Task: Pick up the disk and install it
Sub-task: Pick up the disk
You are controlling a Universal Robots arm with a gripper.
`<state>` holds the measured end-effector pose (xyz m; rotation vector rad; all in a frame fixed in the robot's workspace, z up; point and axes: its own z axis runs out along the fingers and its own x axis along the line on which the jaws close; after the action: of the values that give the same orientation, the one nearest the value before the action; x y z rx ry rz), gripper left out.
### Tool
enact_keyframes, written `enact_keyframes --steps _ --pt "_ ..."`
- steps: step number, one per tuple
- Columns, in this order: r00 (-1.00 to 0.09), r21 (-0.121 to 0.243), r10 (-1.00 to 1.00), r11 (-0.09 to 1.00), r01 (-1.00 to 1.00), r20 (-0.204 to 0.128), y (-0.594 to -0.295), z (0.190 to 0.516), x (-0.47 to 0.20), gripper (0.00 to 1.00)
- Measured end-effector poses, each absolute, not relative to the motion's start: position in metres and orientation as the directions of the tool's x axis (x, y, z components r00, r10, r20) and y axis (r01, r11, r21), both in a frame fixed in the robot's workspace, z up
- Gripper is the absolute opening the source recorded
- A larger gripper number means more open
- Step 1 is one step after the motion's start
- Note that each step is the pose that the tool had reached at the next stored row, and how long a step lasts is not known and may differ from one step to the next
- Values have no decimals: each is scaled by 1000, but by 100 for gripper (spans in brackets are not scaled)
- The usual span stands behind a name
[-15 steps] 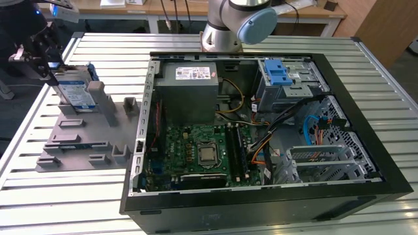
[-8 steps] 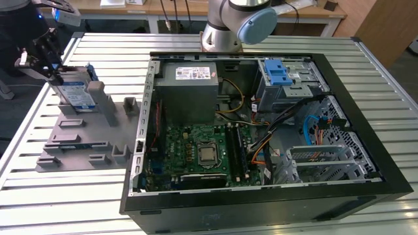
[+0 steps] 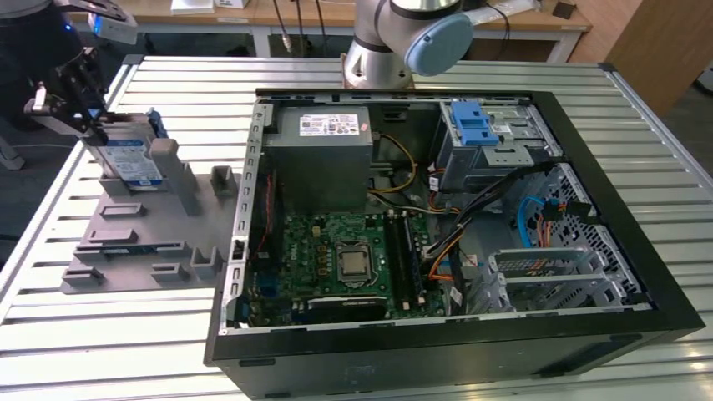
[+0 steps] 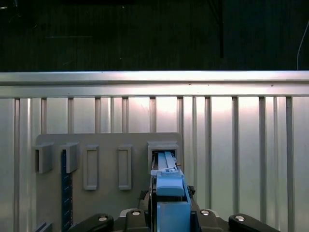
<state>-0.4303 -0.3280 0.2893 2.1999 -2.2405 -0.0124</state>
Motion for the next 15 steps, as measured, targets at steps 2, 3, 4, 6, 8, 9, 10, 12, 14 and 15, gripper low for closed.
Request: enact_keyframes --steps 2,3,4,6,8,9,10,12,14,15 --pt "-18 5 -1000 18 -1000 -4 -328 290 -430 38" --pt "-18 3 -1000 18 -1000 -5 -328 290 -430 44" --pt "-18 2 -1000 18 -1000 -5 -328 290 -431 44" --pt "-18 -2 -1000 18 -1000 -5 -327 290 -432 44" --pt "-18 -5 -1000 18 -1000 -5 -327 291 -433 44" --pt "-18 -5 -1000 18 -1000 -5 -326 291 -434 44" --pt "-18 -5 -1000 18 -1000 -5 -326 291 -434 44" --pt "-18 -6 -1000 18 -1000 -5 -325 290 -435 44" --pt "-18 -6 -1000 18 -1000 -5 -325 290 -436 44" --pt "-18 -6 -1000 18 -1000 -5 -324 290 -436 44"
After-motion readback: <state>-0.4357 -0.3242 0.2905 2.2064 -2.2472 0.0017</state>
